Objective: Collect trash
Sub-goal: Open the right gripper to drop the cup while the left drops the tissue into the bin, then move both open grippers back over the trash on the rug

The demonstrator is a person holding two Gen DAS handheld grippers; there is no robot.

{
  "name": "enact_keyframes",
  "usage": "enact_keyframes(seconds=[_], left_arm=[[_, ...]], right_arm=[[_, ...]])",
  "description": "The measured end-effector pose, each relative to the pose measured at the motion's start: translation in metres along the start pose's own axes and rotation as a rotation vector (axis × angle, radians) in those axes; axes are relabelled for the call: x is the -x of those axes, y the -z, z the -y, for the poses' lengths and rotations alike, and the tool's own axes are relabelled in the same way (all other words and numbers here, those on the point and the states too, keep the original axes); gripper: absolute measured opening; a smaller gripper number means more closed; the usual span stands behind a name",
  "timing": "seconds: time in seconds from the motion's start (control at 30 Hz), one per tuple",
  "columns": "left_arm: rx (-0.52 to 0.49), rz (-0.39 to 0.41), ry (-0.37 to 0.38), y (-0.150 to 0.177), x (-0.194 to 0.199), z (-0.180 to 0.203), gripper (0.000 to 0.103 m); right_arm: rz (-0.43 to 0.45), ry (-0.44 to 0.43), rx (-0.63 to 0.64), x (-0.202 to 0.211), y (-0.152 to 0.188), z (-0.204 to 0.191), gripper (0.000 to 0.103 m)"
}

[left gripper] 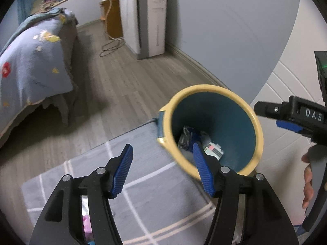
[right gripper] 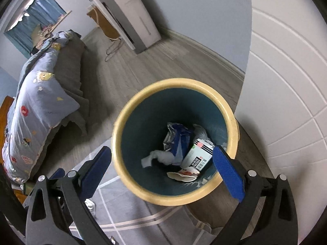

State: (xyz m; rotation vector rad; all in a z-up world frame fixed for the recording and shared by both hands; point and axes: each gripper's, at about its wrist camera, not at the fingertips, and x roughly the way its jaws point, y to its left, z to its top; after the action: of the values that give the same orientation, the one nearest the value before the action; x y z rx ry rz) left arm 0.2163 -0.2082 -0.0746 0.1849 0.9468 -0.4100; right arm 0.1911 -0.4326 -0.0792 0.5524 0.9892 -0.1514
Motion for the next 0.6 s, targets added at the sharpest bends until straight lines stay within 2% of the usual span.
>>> enact_keyframes(seconds=[0.2,0.3,0.43,0.6], left_arm=[[0.024,0.038,-0.021,0.017,0.050,-0.027,0.064],[0.033,0.064,-0.051,0.034,0.075,-0.045,0.075],[0.044,0.083,-0.086,0.058,0.101,-0.067,0.075],[0.116,0.071,-0.123,0.091,0.124,-0.106,0.077]], right_arm=[[0.014,-0.030,0.087,0.023,0.018,-0.034,0.097],[0.020,-0.048,0.118,0.033,0.028,-0.050,0.097],[0.017,-0.051,0.138,0.038,0.041,-0.065,0.097],[-0.010,-0.042,0.190,0.036,0.062,-0.084,0.097]])
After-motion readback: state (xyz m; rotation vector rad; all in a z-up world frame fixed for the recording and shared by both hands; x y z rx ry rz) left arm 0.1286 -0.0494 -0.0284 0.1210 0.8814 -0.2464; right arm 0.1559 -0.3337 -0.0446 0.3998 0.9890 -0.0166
